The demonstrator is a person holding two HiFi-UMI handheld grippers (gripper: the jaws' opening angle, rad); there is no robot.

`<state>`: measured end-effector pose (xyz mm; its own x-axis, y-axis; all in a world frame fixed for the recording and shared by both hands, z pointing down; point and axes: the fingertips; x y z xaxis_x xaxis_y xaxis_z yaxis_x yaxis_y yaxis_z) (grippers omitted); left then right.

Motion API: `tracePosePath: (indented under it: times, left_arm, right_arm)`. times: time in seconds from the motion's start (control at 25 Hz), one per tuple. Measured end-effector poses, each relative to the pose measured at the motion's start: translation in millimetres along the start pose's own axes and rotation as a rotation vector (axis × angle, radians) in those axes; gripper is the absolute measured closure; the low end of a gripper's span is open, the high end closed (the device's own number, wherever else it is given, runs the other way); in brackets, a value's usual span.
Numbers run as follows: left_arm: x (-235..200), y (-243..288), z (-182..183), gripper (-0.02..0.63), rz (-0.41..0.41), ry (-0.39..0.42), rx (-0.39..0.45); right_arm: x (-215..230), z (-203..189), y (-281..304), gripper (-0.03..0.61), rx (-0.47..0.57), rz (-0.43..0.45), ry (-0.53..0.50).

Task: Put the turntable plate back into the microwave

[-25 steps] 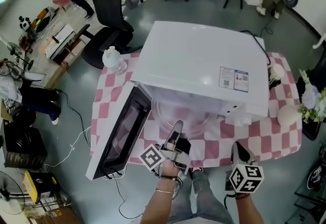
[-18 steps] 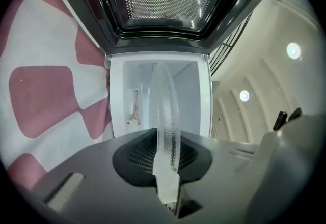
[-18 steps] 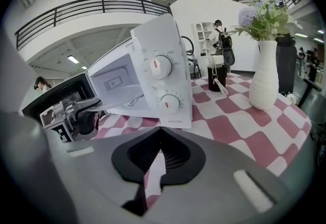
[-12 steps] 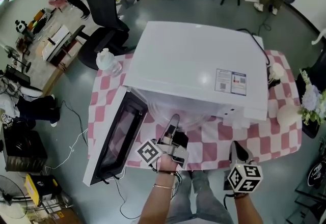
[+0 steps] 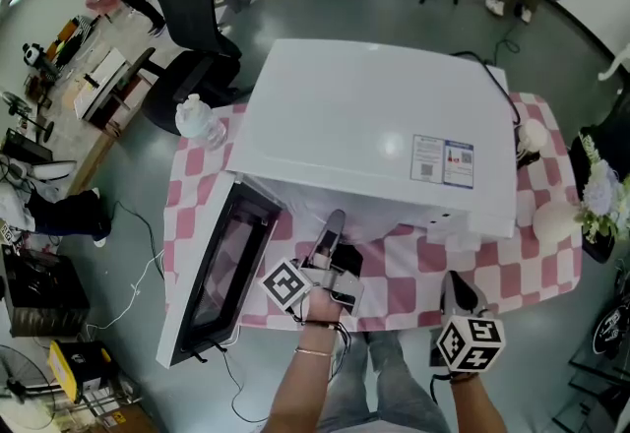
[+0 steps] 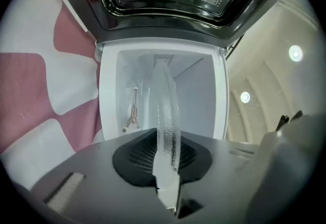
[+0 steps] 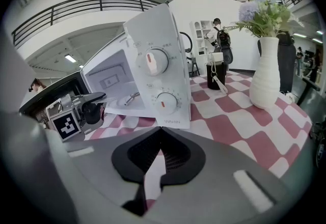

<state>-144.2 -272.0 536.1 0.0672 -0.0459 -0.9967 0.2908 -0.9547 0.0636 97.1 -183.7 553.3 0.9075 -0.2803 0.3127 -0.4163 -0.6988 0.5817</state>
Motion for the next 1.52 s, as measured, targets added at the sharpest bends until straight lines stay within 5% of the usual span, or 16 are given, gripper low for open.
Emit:
tracePosePath:
  times: [1.52]
  left_arm:
    - [-7,55,5,0.574,0.065,0.009,-0.029]
  right_arm:
    - [19,-7,-6,0.569,-0.006,-0.032,0.077]
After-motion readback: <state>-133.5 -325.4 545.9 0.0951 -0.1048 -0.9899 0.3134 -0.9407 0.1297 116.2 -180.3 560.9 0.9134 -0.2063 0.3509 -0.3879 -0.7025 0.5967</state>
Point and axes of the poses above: the fingertips, and each gripper's own axes: y forward along the fingers, x to its right, z out of its top, and after that the axes turned 7 degrees about z, right-handed
